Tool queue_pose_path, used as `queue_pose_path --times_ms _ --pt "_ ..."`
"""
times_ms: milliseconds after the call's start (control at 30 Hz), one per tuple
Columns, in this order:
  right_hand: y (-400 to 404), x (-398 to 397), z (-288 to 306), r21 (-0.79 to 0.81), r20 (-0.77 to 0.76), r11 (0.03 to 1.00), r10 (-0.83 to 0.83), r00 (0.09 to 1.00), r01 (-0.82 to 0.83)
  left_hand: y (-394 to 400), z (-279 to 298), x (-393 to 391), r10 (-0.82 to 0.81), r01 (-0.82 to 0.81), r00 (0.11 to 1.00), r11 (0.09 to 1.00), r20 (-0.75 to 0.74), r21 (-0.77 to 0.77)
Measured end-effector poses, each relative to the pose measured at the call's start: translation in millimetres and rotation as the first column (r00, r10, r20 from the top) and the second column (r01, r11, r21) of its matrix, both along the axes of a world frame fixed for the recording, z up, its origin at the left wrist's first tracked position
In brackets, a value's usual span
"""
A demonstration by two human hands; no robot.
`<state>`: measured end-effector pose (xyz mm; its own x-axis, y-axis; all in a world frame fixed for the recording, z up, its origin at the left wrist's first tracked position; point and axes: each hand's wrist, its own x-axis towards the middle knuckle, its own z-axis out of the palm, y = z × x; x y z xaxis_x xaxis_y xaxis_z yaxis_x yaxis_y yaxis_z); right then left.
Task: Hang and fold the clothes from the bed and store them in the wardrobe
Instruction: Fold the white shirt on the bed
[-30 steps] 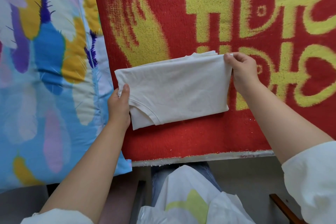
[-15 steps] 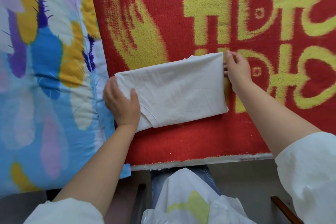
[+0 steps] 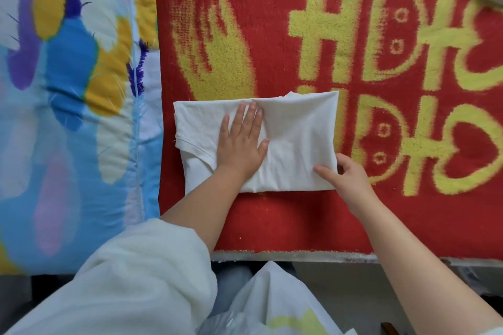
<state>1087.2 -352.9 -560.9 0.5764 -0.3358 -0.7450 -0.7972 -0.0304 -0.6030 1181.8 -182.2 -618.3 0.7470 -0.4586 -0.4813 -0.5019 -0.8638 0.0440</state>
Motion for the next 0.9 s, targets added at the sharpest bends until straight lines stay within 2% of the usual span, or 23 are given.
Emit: queue_pose_path --times_ms 100,167,200,267,300,333,400,467,533,567,667,733,800,867,900 --pt "17.7 1.3 17.9 -0.015 0.132 0.999 0.032 0.991 -0.03 -5.5 11.0 4.7 0.045 -0.043 0.996 0.999 -0.083 0.019" --pt "35.8 3.7 27.9 -0.072 0.209 0.996 0.067 0.976 -0.053 -1.2 19.0 9.4 0.057 -0.07 0.989 0.993 -0.136 -0.09" --pt "48.9 4.9 35.6 -0.103 0.247 0.994 0.072 0.966 -0.048 8.5 23.7 10.1 0.069 -0.104 0.985 0.969 -0.16 -0.223" --pt "72.8 11.6 47.9 -0.157 0.313 0.986 0.106 0.944 -0.058 30.7 33.6 9.3 0.177 -0.234 0.972 0.805 -0.156 -0.546" --pt "88.1 14.0 52.9 -0.181 0.331 0.982 0.115 0.937 -0.056 47.7 37.9 8.4 0.283 -0.31 0.947 0.688 -0.151 -0.656" --pt "103.7 16.8 56.3 -0.182 0.336 0.982 0.107 0.936 -0.047 66.7 43.1 8.3 0.407 -0.406 0.896 0.591 -0.178 -0.697" --pt "135.9 23.7 54.7 -0.178 0.303 0.981 0.128 0.944 -0.075 102.7 52.8 5.4 0.6 -0.607 0.749 0.449 -0.282 -0.656" --pt "170.2 32.3 46.6 -0.161 0.25 0.974 0.194 0.949 -0.157 136.1 53.6 -1.1 0.724 -0.749 0.584 0.307 -0.367 -0.586" --pt "197.1 37.1 31.6 -0.141 0.218 0.929 0.366 0.905 -0.342 155.2 54.3 -4.6 0.769 -0.831 0.432 0.138 -0.471 -0.539" --pt "208.4 36.7 22.8 -0.117 0.187 0.888 0.46 0.868 -0.445 160.2 54.7 -5.7 0.768 -0.852 0.386 0.085 -0.511 -0.517" --pt "217.1 30.0 3.8 -0.083 0.19 0.794 0.606 0.773 -0.602 160.9 50.6 -4.2 0.745 -0.893 0.3 0.0 -0.596 -0.45" --pt "206.7 24.2 7.9 -0.048 0.187 0.866 0.497 0.847 -0.497 155.1 46.1 -1.5 0.718 -0.935 0.219 -0.039 -0.66 -0.353" --pt "183.5 22.9 15.4 -0.106 0.142 0.959 0.276 0.951 -0.263 147.5 40.3 -2.2 0.699 -0.972 0.2 0.053 -0.686 -0.229" --pt "157.9 26.4 17.5 -0.264 0.15 0.959 0.145 0.978 -0.102 137.9 41.6 -9.6 0.664 -0.978 0.209 0.154 -0.718 -0.143" --pt "146.0 33.2 16.2 -0.29 0.152 0.955 0.109 0.982 -0.061 133.1 43.1 -15.5 0.648 -0.971 0.23 0.197 -0.726 -0.132"
